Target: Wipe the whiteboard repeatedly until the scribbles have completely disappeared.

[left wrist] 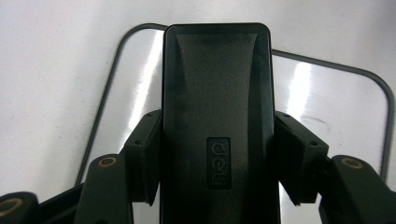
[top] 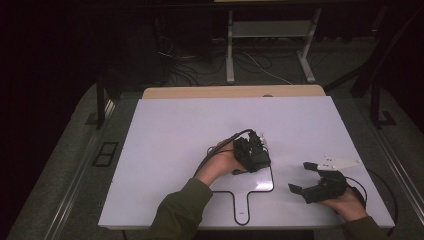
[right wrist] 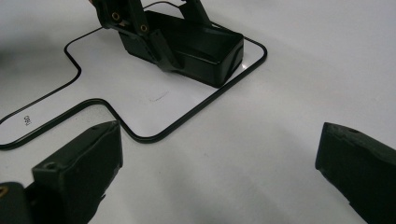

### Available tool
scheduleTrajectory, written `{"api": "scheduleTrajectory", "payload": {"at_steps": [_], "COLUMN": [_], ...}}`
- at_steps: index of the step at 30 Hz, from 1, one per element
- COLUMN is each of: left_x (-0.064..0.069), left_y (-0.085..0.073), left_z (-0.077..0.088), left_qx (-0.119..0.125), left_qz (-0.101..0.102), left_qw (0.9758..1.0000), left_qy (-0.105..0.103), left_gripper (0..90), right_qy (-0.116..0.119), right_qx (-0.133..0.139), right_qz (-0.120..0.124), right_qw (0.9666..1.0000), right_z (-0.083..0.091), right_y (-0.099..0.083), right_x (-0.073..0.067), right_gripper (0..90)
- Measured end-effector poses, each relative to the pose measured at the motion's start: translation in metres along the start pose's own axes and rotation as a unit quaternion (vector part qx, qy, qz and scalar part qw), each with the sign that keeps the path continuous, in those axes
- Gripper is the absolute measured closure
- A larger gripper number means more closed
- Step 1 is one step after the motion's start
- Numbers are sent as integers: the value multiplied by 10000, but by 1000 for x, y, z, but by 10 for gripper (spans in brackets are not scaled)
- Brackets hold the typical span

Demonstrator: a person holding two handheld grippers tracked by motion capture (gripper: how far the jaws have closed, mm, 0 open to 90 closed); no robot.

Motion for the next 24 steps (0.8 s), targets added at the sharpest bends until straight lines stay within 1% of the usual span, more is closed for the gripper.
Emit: {"api": "scheduleTrajectory", "payload": {"at_steps": [2,3,6,10,11,12,13,14,15,16,19,21,23,24], "left_x": [3,6,21,42,47,50,50,50,49,47,30,21,12,10], "left_y": [0,0,1,0,-1,0,0,0,0,1,4,6,8,9], "left_z": [1,2,4,7,8,8,9,8,8,7,3,0,-2,-3], "left_qx": [-17,-39,-23,49,61,88,78,81,79,86,63,41,40,52], "left_qz": [-44,-146,-305,-437,-496,-517,-548,-543,-475,-405,-282,-199,-119,-75], "left_qw": [10000,9999,9995,9989,9985,9984,9983,9983,9985,9988,9995,9997,9999,9999], "left_qy": [67,23,-55,-185,-214,-209,-173,-207,-278,-275,-144,-124,-47,-45], "left_gripper": [388,389,389,389,388,388,388,389,389,389,389,389,389,389], "right_qy": [1,2,-2,5,7,10,7,3,3,5,3,5,-2,1], "right_qx": [4,2,-5,-4,-2,1,-11,-18,-20,-17,-6,-5,-3,1], "right_qz": [-5,-2,-1,-1,-3,-1,6,7,7,6,14,-2,1,-2], "right_qw": [10000,10000,10000,10000,10000,10000,10000,10000,10000,10000,10000,10000,10000,10000], "right_z": [0,0,0,0,0,0,0,-1,-1,-1,0,0,0,0], "right_y": [0,0,0,0,0,0,0,0,0,0,0,0,0,0], "right_x": [0,0,0,-1,-1,-1,-1,-1,-1,-1,-2,-1,0,0], "right_gripper": [0,0,0,0,0,0,0,0,0,0,0,0,0,0]}}
Point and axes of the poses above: each handheld gripper's, and its own axes: z roughly backward along the jaws, y roughly out of its top, x roughly to its right, the point moved 10 cm from there along -z, roughly forward along the jaws, and after that the axes turned 6 degrees about y, right-handed, at the moved point
